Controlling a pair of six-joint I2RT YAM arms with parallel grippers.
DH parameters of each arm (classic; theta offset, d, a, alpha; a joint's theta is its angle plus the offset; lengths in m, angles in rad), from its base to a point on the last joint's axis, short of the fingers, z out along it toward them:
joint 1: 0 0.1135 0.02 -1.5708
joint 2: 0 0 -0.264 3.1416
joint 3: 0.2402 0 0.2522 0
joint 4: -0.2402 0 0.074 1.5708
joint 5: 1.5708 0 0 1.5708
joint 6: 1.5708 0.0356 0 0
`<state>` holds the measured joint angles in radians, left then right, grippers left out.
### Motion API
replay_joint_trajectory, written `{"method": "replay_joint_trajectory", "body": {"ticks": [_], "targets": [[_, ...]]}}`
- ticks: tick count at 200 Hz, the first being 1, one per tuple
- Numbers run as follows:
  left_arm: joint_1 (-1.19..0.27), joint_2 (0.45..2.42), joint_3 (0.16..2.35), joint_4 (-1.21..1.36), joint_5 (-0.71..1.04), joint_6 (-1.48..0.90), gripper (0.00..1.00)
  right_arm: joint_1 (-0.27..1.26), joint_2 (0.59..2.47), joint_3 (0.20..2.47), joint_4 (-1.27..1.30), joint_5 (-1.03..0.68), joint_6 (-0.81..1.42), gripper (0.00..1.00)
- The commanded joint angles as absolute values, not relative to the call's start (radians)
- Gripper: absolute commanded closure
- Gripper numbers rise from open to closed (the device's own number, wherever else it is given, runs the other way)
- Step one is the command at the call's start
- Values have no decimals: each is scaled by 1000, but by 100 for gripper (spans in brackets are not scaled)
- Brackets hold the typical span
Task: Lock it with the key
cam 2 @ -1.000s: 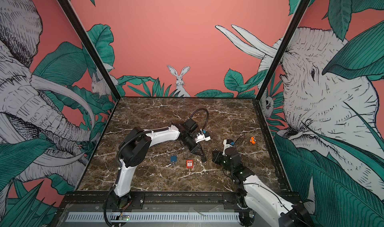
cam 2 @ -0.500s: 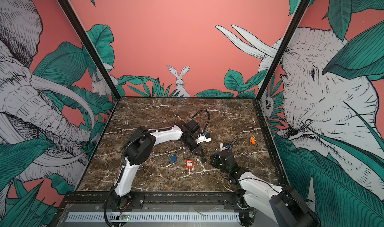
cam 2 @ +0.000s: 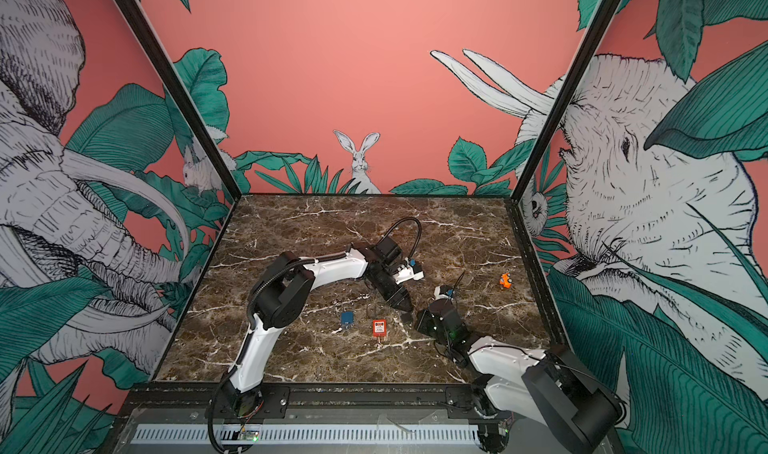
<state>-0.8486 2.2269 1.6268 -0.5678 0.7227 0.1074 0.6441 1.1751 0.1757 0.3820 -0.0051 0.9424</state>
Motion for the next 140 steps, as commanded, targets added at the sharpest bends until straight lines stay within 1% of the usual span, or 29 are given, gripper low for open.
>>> {"method": "replay_joint_trajectory", "body": {"ticks": [1, 23, 32, 36, 40, 45, 47, 62, 91, 118, 140], "targets": [[-850, 2200, 1635, -556, 671, 99, 33, 667, 1223, 209, 353, 23, 959, 91], [-850, 2163, 1616, -528, 630, 78, 24, 679, 1224, 231, 299, 51, 965, 83], [-850, 2141, 1604, -516, 611, 70, 23, 682, 1211, 235, 284, 59, 963, 80], [-850, 2130, 1601, -515, 610, 70, 16, 683, 1204, 237, 276, 63, 962, 78], [-849, 2120, 1597, -515, 571, 68, 13, 684, 1196, 241, 267, 66, 960, 76], [-849, 2106, 1593, -515, 548, 64, 4, 685, 1183, 245, 250, 74, 957, 75], [-848, 2100, 1591, -515, 539, 63, 3, 685, 1179, 244, 243, 75, 956, 74], [-843, 2057, 1580, -524, 474, 55, 3, 689, 1128, 249, 193, 100, 946, 70], [-826, 1961, 1529, -491, 385, 9, 3, 689, 1012, 258, 83, 132, 916, 68], [-821, 1866, 1459, -408, 260, -55, 3, 689, 925, 303, -32, 145, 850, 67], [-820, 1783, 1378, -300, 116, -119, 3, 689, 916, 360, -101, 122, 777, 67]]}}
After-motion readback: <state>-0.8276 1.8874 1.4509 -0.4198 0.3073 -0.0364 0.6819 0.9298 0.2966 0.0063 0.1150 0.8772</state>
